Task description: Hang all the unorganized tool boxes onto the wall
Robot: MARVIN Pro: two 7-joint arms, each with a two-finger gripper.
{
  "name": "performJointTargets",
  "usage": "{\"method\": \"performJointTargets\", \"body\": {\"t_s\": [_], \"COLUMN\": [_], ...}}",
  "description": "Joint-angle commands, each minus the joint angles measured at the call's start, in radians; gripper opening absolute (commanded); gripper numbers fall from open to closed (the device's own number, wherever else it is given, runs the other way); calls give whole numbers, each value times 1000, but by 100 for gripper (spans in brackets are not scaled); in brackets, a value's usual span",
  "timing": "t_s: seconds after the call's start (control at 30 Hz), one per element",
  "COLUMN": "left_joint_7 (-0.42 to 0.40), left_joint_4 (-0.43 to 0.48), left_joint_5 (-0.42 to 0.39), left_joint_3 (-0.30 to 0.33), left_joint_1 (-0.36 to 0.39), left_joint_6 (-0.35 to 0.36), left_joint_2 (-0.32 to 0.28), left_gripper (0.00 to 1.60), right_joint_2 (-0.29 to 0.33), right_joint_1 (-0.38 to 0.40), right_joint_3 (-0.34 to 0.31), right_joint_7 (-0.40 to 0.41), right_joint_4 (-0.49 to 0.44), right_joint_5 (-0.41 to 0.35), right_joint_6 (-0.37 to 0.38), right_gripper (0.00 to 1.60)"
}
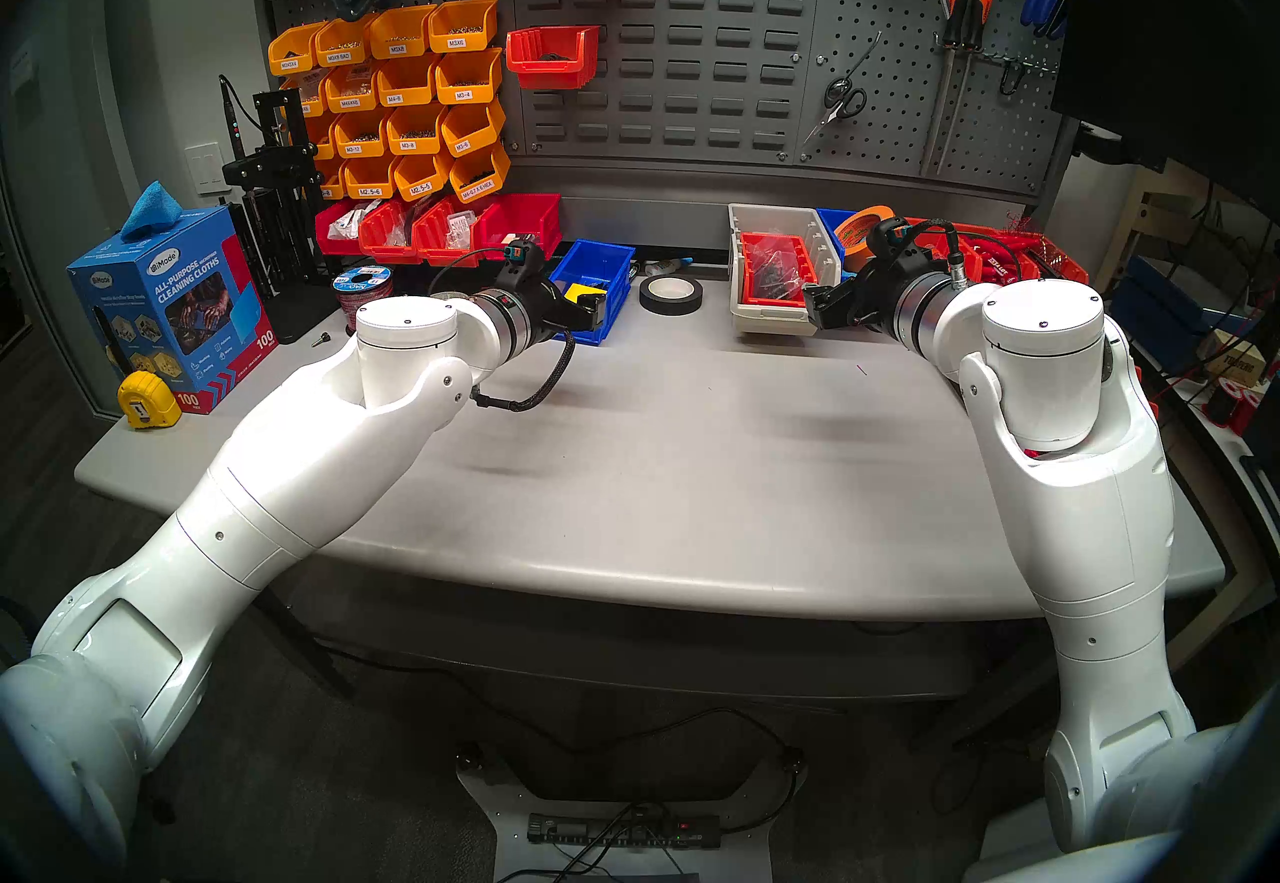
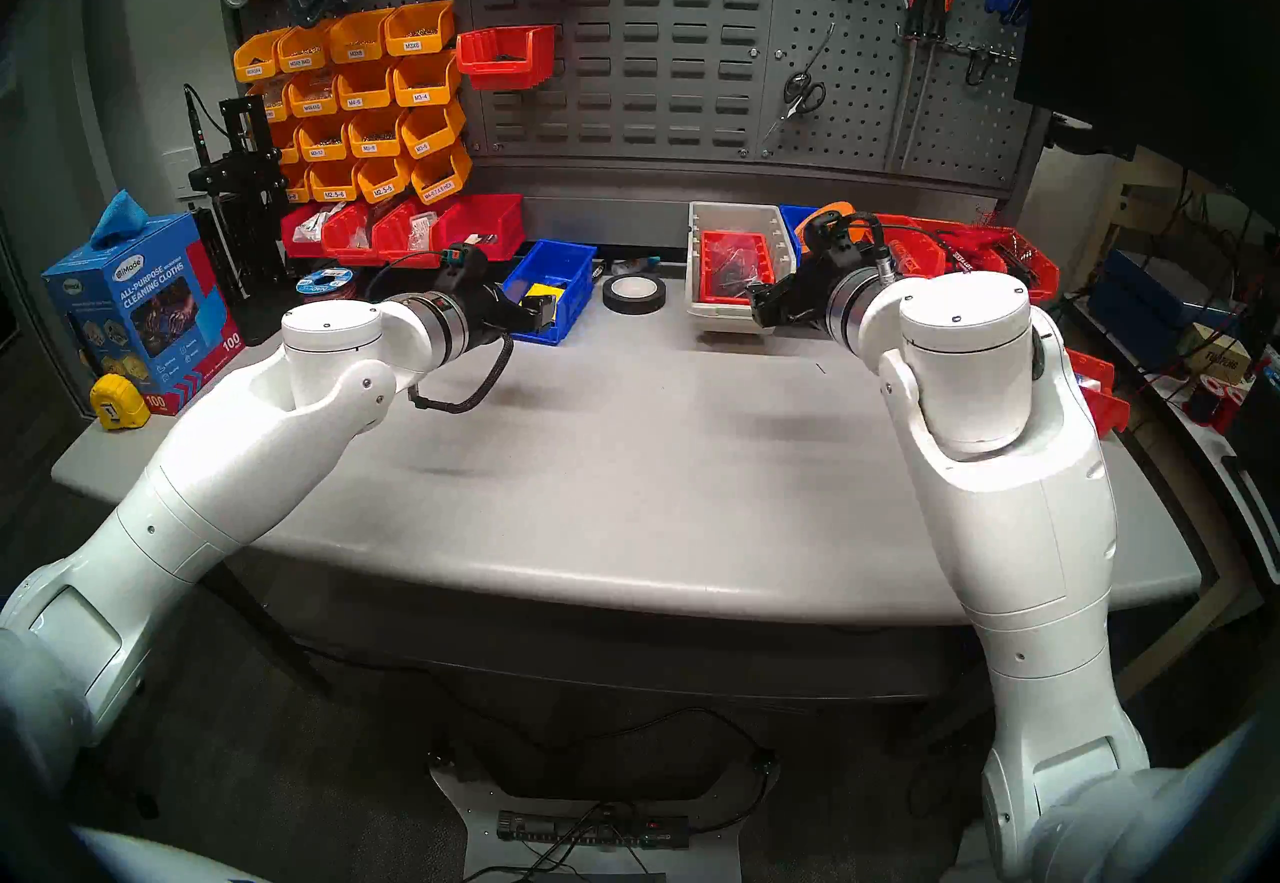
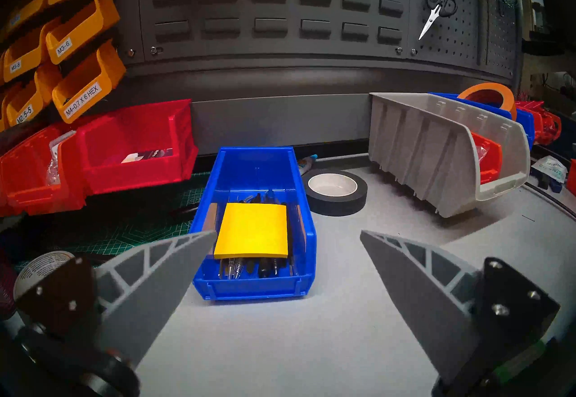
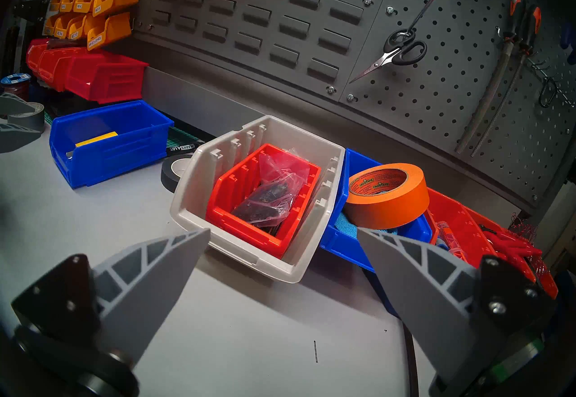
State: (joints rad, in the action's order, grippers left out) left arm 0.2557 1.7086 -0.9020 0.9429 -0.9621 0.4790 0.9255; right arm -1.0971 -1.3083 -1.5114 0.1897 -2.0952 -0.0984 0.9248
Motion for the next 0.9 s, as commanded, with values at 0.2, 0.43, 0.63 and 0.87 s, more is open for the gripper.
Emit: {"method": "performJointTargets", "body": {"t_s": [0.2, 0.43, 0.63, 0.87], "left_joint_7": [15, 18, 16, 14], "left_joint_4": [-13, -25, -38, -51], "left_joint_5": [2, 8, 17, 27], "left_joint_3": [3, -13, -25, -35], "left_joint_1": [41, 48, 54, 56], "left_joint_6": [-6, -2, -4, -8], "left_joint_2": [55, 82, 97, 111], "left_gripper": [160, 160, 160, 160], "right_joint_2": [-2, -2, -2, -2], "right_joint_1": [13, 13, 13, 13], "right_joint_3": [-2, -2, -2, -2], "right_joint_7": [2, 2, 2, 2], "right_joint_4": [-10, -10, -10, -10], "right_joint_5": [-3, -3, -3, -3], "right_joint_6": [-2, -2, -2, -2], "right_gripper": [160, 160, 160, 160]}}
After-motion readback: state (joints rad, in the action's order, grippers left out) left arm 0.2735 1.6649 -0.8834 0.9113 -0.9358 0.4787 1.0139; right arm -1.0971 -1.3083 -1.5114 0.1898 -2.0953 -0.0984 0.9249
